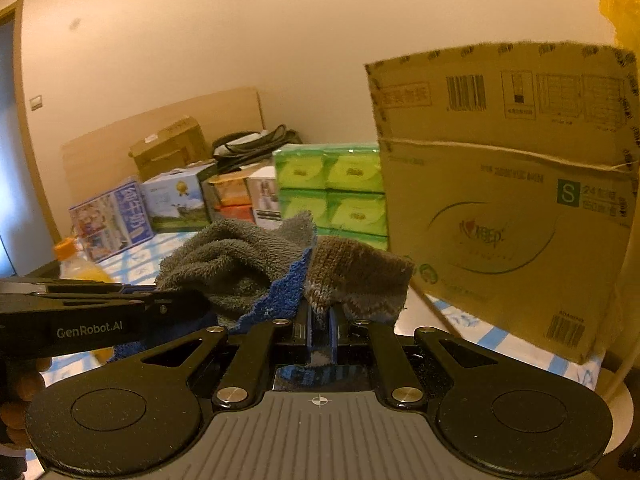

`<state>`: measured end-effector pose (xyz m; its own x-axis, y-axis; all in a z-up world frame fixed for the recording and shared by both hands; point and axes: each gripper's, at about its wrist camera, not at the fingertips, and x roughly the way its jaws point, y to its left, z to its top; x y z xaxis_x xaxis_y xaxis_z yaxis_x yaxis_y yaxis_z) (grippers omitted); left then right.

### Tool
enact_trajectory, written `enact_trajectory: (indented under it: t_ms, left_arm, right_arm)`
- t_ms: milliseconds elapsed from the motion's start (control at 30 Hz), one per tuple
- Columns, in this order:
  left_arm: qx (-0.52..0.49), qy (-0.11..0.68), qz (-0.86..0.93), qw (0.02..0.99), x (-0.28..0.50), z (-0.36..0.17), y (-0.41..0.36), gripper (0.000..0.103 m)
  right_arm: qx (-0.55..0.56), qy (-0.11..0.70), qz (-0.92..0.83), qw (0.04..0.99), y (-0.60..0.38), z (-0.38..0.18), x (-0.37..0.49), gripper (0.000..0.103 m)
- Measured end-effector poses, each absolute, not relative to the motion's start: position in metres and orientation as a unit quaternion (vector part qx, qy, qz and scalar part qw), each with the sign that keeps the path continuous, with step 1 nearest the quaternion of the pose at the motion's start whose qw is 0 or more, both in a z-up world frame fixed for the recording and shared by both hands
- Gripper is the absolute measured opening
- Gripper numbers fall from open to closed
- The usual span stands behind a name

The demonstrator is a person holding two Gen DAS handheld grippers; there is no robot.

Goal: Organize soft objects
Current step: 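Carry the towel and the knit sock over the brown box with both tools, then lower the towel and sock into the brown box and open both tools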

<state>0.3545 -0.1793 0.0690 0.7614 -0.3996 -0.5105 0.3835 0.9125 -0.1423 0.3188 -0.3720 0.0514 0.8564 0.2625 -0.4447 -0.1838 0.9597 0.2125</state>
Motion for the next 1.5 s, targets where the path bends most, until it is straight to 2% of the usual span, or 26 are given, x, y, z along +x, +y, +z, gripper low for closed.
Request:
enact_trajectory:
  t_ms: [267,433,667,700,733,767,833,1033,1100,1167,1500]
  left_arm:
    - [-0.017,0.308,-0.202,0.929,0.418,0.037,-0.198,0.016]
    - [-0.022,0.356,-0.173,0.918,0.450,0.008,-0.198,0.026]
    - [0.007,0.368,-0.156,0.916,0.460,-0.008,-0.196,0.039]
    - [0.008,0.371,-0.157,0.915,0.460,-0.010,-0.195,0.042]
    - [0.008,0.373,-0.157,0.914,0.460,-0.011,-0.194,0.042]
    - [0.009,0.375,-0.158,0.913,0.460,-0.011,-0.194,0.043]
    - [0.012,0.377,-0.162,0.912,0.459,-0.012,-0.192,0.043]
    - [0.022,0.377,-0.169,0.910,0.450,-0.012,-0.188,0.045]
    - [0.021,0.376,-0.171,0.911,0.445,-0.011,-0.187,0.053]
    - [0.020,0.374,-0.172,0.911,0.440,-0.008,-0.185,0.055]
    - [0.021,0.375,-0.171,0.911,0.394,0.014,-0.171,0.057]
  right_arm:
    - [0.054,0.272,0.112,0.954,-0.382,0.021,0.373,0.008]
    - [0.042,0.295,0.118,0.947,-0.381,0.001,0.399,0.008]
    - [0.038,0.307,0.126,0.943,-0.377,-0.012,0.422,0.009]
    - [0.035,0.305,0.128,0.943,-0.375,-0.013,0.423,0.011]
    - [0.031,0.303,0.128,0.944,-0.373,-0.014,0.423,0.018]
    - [0.028,0.302,0.123,0.945,-0.371,-0.014,0.423,0.030]
    - [0.026,0.306,0.121,0.944,-0.369,-0.016,0.422,0.044]
    - [0.023,0.332,0.120,0.935,-0.365,-0.022,0.414,0.047]
    - [0.027,0.339,0.119,0.933,-0.364,-0.022,0.409,0.048]
    - [0.032,0.344,0.112,0.932,-0.364,-0.021,0.404,0.051]
    - [0.075,0.361,0.079,0.926,-0.366,-0.005,0.357,0.057]
